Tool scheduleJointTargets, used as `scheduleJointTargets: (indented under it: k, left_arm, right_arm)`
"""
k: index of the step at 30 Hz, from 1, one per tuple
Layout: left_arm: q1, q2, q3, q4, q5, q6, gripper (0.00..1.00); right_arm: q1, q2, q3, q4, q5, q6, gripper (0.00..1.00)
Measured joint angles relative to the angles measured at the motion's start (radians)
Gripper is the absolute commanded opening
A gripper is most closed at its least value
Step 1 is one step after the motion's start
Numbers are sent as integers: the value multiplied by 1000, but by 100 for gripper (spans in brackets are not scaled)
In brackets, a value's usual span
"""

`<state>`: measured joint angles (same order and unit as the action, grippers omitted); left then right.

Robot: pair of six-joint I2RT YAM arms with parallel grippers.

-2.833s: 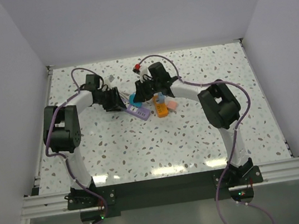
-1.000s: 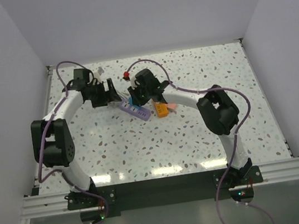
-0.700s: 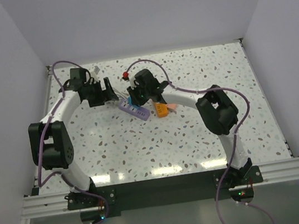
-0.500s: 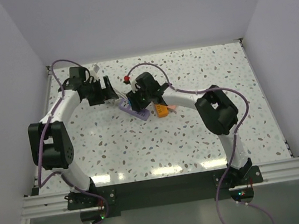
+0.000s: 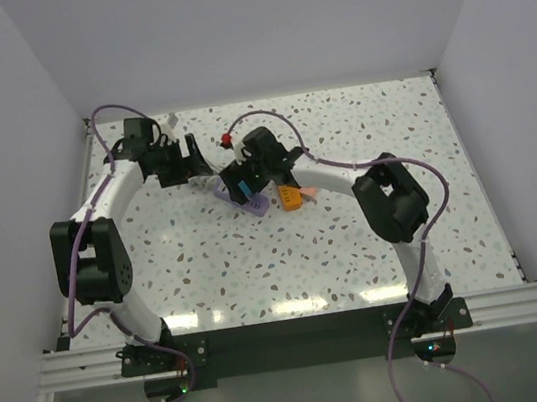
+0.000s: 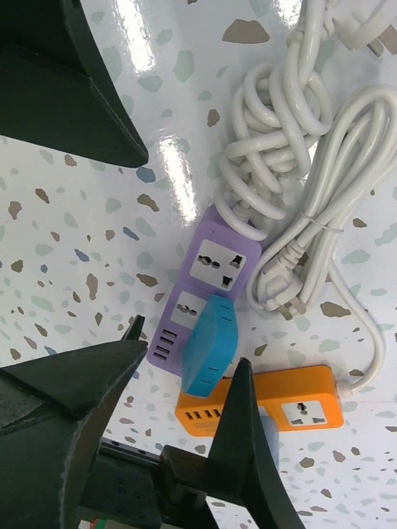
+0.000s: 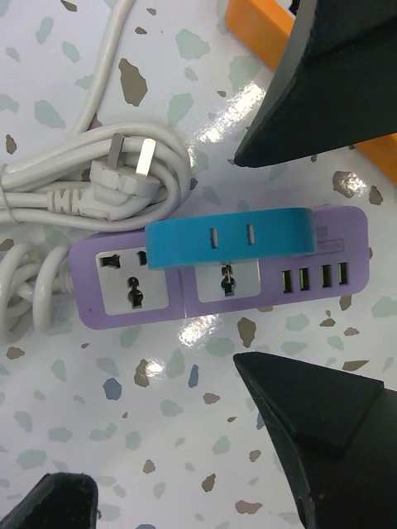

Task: Insert the plug

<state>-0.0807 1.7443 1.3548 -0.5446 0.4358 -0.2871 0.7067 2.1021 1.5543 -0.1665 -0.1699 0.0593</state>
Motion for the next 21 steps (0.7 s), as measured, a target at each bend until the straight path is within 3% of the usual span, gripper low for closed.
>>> scheduleJointTargets:
  k: [6, 13, 18, 21]
  left_arm:
    - [0, 0, 1, 1, 1, 0, 90]
    - [0, 0, 12, 6, 1, 0, 90]
    - [-24, 4, 49, -1, -19, 23, 90]
    - [-92, 26, 134, -11, -49, 50, 90]
  right_arm:
    - [-5, -72, -16, -26, 33, -7, 98]
    - [-43, -332, -80, -69, 112, -5, 99]
    - [-169, -510, -173, -59, 148, 16, 99]
    - [-267, -539, -265, -69, 162, 15, 98]
